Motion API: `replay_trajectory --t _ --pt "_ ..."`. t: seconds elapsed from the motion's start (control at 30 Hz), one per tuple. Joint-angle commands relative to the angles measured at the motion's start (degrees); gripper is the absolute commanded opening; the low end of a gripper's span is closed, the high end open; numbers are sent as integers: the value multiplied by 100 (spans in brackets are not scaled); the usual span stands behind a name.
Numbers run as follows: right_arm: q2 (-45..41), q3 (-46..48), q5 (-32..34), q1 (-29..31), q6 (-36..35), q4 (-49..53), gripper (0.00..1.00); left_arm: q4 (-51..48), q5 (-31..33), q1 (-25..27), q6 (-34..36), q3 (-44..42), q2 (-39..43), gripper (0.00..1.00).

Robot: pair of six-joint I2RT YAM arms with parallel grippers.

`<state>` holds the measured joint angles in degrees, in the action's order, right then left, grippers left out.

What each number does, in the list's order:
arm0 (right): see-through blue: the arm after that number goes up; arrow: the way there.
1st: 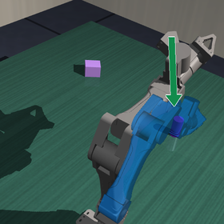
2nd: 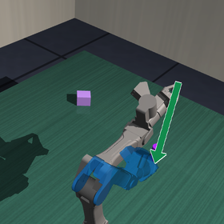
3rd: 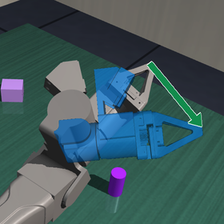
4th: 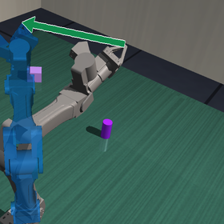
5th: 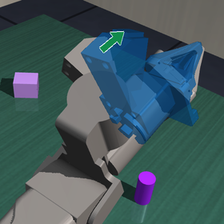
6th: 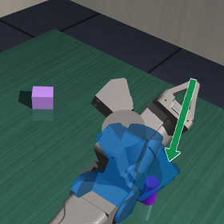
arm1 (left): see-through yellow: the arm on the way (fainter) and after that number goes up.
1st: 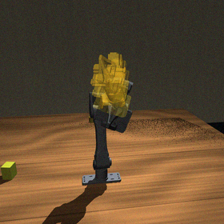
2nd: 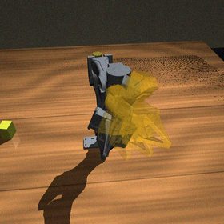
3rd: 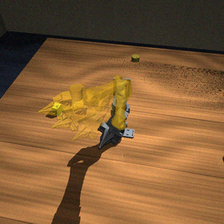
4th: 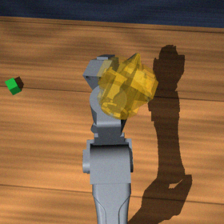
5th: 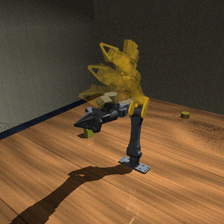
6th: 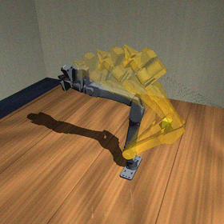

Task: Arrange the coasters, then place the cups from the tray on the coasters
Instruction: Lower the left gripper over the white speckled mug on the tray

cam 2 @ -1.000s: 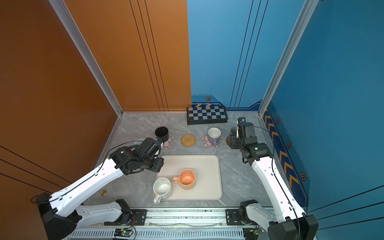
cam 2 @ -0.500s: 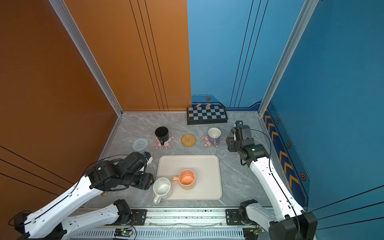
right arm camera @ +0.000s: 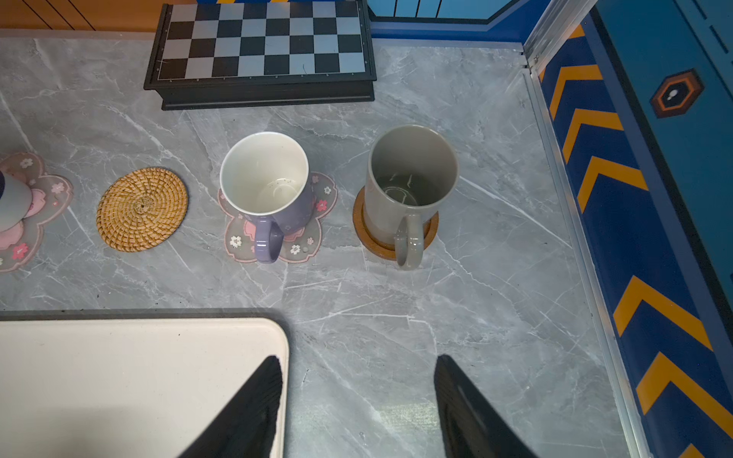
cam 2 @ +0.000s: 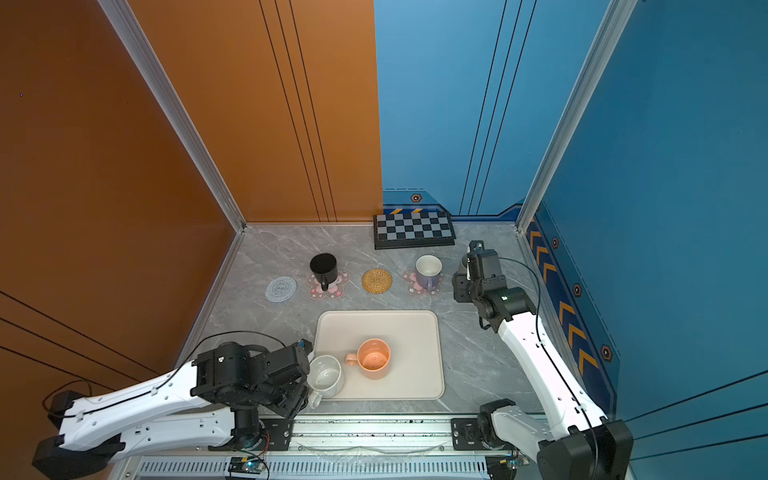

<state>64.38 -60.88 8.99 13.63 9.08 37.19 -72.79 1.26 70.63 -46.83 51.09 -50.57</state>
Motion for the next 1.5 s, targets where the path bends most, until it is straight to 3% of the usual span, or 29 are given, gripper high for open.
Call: replay_trajectory --t 0.0,0.43,0.67,0.93,1.47 --pt "90 59 -108 57 86 -124 64 407 214 242 -321 -100 -49 66" --pt "280 24 -126 56 115 -238 64 1019 767 132 -652 -749 -393 65" --pt "320 93 -161 60 87 -249 64 1013 929 -150 -587 -887 -700 62" --pt "296 230 -131 57 55 -257 64 1105 1197 -748 -724 -1121 -478 59" --pt "266 373 -82 -1 23 -265 64 1633 1210 -1378 474 -856 -1125 58"
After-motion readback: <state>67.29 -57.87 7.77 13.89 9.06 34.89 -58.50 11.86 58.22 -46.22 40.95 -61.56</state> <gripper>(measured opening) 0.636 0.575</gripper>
